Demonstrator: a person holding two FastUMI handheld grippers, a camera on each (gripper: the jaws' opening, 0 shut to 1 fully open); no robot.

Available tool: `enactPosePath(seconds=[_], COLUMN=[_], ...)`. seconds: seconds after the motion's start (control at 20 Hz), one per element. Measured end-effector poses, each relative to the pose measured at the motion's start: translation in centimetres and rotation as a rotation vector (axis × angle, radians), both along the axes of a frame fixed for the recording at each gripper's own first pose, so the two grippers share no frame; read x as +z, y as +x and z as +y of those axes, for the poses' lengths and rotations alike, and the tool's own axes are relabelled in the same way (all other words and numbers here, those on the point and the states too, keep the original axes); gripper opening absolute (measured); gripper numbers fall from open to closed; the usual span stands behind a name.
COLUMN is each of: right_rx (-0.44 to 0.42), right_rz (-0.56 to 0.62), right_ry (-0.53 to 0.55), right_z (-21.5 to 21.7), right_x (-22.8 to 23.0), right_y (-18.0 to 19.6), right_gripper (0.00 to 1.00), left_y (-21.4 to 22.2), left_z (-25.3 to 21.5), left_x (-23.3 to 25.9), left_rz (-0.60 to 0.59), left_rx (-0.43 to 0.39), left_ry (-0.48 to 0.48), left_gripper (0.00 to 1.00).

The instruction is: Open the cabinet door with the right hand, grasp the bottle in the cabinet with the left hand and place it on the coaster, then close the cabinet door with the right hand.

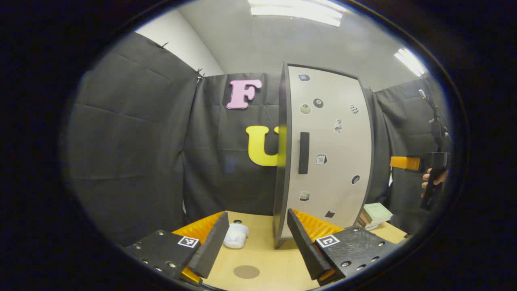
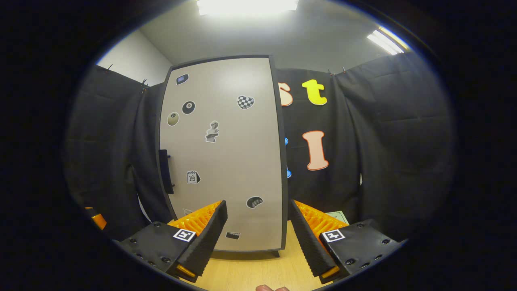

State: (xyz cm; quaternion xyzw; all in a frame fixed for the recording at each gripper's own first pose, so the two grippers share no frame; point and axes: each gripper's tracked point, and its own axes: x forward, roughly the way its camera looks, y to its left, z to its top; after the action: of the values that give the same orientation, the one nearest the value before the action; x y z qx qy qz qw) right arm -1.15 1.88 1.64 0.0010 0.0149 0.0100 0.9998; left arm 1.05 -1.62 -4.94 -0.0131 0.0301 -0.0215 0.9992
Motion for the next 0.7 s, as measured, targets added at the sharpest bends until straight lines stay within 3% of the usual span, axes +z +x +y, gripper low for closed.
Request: enactPosePath(seconds=[0.3,0.45,0.7], right_rx=[0.116,0.185,0.248], right_rz=[-0.005,-0.012,-0.037], right_ry=[-0.021,-0.062,-0.059], right_z=[5.5,10.0,17.0], right_x=[2.5,3.4,5.1], right_y=[2.1,3.7,6.1], right_gripper=[0.96,0.95,0.93], left_y=[-3.2,-5.1,-7.6], left_z=[3.4,4.3,6.8], left_x=[-4.9,-7.5,-8.0], left_rz=[0.064,0.14,0.141], left_rx=[0.12,0.154,0.22], left_ry=[0.07,0.041,0.016], left_gripper=[0.87,0.89,0.87])
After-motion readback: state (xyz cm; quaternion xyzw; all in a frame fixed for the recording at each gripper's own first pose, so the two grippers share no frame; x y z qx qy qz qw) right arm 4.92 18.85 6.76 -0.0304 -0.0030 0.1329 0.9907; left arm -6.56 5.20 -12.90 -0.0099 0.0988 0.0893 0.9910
